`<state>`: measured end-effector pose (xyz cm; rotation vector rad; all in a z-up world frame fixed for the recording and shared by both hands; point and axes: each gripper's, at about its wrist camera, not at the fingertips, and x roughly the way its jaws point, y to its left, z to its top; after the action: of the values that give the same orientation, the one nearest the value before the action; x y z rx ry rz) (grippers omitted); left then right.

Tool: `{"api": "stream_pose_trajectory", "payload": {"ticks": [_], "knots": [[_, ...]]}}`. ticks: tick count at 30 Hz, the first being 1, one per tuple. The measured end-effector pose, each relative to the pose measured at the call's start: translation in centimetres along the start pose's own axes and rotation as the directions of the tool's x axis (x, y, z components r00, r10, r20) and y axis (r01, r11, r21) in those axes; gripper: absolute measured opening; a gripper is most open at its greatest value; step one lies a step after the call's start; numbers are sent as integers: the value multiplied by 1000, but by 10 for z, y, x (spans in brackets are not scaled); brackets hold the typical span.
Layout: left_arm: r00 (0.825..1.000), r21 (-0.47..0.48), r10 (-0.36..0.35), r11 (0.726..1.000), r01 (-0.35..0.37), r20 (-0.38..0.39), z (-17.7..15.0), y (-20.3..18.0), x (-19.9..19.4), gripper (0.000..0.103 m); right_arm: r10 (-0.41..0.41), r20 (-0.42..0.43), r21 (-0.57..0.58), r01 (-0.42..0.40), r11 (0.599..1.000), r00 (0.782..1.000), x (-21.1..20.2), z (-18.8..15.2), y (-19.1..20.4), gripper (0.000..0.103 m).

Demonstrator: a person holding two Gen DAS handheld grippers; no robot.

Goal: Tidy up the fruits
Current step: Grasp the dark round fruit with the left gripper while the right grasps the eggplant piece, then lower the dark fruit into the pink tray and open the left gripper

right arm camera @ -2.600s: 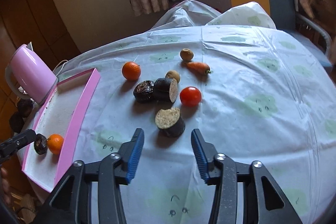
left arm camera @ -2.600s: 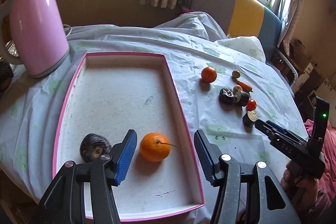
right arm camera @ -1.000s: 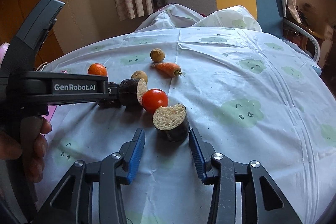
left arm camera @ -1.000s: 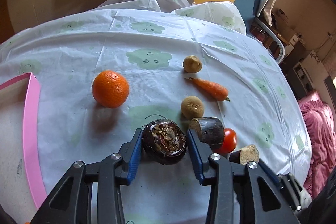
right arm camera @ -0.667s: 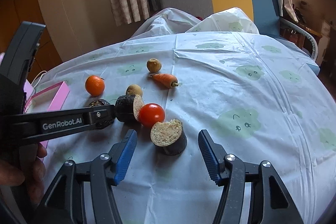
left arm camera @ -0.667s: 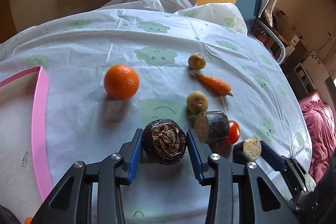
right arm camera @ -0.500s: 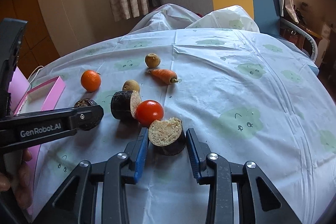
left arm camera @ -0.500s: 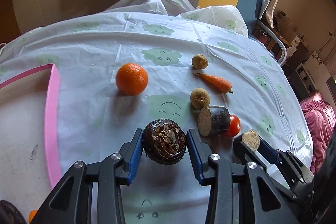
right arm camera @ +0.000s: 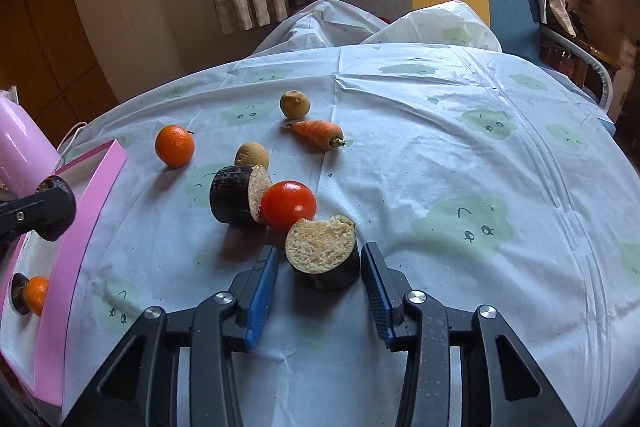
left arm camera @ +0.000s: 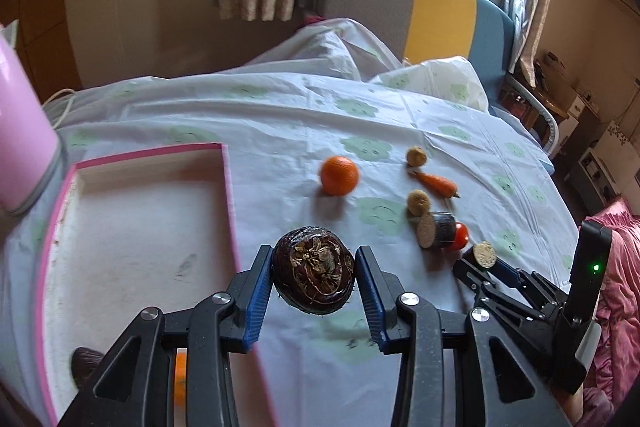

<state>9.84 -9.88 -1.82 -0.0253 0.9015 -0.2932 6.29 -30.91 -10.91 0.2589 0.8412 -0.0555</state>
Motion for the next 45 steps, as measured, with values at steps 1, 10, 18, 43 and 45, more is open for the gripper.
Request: {"api": "stream_pose_trajectory", "payload": {"ticks": [1,10,18,43,45], "knots": [[1000,-13,10,1000,-10,7,-1,8,-4,42,-2,-1,-7,2,1000,1000,0,0,1,49],[990,-120,143,982,-144,-18,-11,88,-3,42,-47,2,-52,47,998,999,1,-1,10,49],[975,-189,200,958,-215,-96,-23,131,20,42,-68,1,-68,68,995,998,1,-1,14,49],[969,-166,245,956,-243,-10,-45,105,-53,66,-81,5,-78,81,994,997,0,-1,15,49],[969,-161,246,957,-243,1,-50,103,-58,66,-84,7,-81,84,993,996,0,-1,16,47]]}}
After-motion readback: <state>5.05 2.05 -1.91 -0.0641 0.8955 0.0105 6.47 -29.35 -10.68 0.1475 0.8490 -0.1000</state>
